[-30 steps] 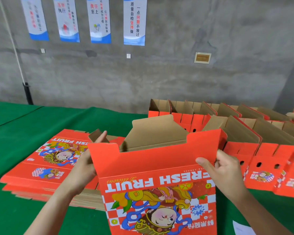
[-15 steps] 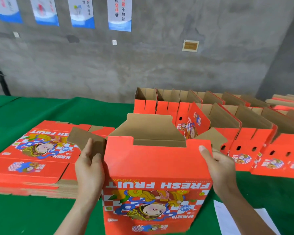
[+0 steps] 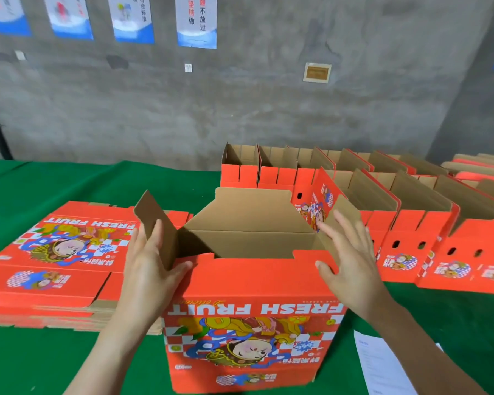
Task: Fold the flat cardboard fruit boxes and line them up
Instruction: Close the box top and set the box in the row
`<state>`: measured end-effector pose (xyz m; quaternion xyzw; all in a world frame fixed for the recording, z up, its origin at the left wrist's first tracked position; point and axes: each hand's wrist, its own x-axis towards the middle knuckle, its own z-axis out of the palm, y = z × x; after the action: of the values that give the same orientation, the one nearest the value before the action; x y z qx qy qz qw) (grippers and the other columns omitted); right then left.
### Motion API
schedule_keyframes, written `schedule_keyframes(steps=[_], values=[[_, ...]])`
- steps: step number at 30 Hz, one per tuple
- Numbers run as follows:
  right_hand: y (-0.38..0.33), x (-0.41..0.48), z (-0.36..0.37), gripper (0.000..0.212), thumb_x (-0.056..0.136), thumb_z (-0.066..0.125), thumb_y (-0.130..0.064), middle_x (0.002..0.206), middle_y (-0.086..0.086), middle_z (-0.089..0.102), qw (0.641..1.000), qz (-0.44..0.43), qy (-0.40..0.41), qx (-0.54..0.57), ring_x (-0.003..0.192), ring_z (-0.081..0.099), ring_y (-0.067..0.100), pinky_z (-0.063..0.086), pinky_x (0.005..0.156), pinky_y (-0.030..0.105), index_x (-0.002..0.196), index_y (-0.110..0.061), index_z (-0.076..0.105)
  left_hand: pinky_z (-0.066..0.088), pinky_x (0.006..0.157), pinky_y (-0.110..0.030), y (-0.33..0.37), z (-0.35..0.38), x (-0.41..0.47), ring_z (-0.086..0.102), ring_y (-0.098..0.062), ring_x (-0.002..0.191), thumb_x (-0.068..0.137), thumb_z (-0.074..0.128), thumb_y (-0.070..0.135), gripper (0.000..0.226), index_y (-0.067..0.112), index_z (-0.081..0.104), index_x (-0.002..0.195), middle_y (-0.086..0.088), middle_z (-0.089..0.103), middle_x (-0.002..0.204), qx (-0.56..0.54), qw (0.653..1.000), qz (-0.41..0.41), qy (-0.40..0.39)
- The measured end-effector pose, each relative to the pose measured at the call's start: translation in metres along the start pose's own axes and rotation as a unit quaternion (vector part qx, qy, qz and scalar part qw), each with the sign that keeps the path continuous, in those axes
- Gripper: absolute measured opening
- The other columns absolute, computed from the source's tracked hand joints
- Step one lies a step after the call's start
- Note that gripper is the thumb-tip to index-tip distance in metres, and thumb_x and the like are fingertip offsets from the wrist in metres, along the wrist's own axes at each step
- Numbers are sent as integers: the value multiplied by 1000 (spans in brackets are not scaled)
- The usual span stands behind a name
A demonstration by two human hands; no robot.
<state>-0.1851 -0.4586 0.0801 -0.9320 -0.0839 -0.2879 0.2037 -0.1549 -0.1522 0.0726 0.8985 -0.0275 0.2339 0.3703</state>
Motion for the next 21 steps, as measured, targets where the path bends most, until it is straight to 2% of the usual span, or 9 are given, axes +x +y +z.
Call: schedule_keyframes(steps=[3, 6, 9, 11, 13, 15, 18, 20, 21], values=[[1, 14, -3, 68, 83, 62, -4, 152, -16, 19, 984, -112, -112, -87, 147, 0, 12, -19, 114, 25, 143, -24, 37, 29, 108, -52, 3, -1, 6, 29, -42, 134, 67, 84, 14, 84, 2, 42, 138, -19, 39, 143, 56, 998, 35, -23], [0, 25, -1, 75, 83, 59, -2, 154, -19, 16, 964, -177, -155, -122, 147, 5, 12, -14, 112, 17, 145, -32, 31, 19, 116, -48, 4, -2, 9, 22, -39, 139, 66, 84, 12, 90, 4, 38, 142, -17, 32, 150, 85, 994, 57, -33], [-4, 27, -3, 89, 73, 64, 4, 152, -22, 19, 964, -209, -149, -76, 128, 37, 15, 15, 107, 17, 142, -41, 29, 11, 119, -40, 3, -3, 10, 15, -30, 145, 65, 83, 3, 99, 7, 28, 147, -9, 18, 157, 54, 990, 123, -32], [-7, 28, -2, 98, 73, 66, 4, 152, -20, 14, 968, -204, -144, -20, 115, 45, 9, 31, 97, 23, 143, -48, 20, 16, 119, -42, 0, -3, 11, 13, -20, 147, 67, 80, -2, 104, 20, 21, 149, 1, 12, 159, 31, 984, 168, -47], [-8, 31, 1, 101, 77, 64, -4, 153, -26, 4, 974, -163, -155, 27, 121, 40, 3, 34, 100, 28, 144, -53, 7, 18, 118, -31, -2, -3, 12, 15, -7, 145, 69, 75, -8, 109, 38, 15, 147, 12, 16, 157, 11, 974, 216, -66], [-2, 36, 5, 93, 80, 62, -16, 149, -30, 8, 976, -118, -181, 22, 133, 22, 0, 23, 110, 31, 145, -51, 4, 19, 111, -12, -3, -4, 13, 22, 8, 139, 72, 73, -8, 110, 49, 14, 146, 22, 27, 150, -14, 964, 248, -95], [10, 39, 10, 74, 84, 59, -24, 145, -28, 20, 973, -88, -212, 30, 138, 8, -6, 9, 116, 29, 147, -39, 23, 26, 101, -4, -3, -4, 11, 37, 13, 128, 83, 71, 12, 84, 50, 25, 143, 25, 44, 139, -49, 963, 225, -143], [14, 39, 13, 64, 86, 60, -23, 145, -27, 23, 971, -81, -216, 62, 139, 16, -5, 14, 116, 25, 143, -34, 34, 33, 101, -13, -3, -4, 14, 46, 3, 126, 86, 61, 36, 58, 39, 39, 140, 21, 51, 135, -16, 963, 208, -170], [15, 39, 14, 61, 87, 60, -22, 145, -26, 26, 971, -78, -215, 73, 138, 19, -5, 16, 115, 23, 142, -33, 37, 36, 101, -17, -3, -5, 16, 49, -2, 125, 86, 54, 45, 54, 33, 45, 138, 18, 54, 133, 9, 962, 203, -183]])
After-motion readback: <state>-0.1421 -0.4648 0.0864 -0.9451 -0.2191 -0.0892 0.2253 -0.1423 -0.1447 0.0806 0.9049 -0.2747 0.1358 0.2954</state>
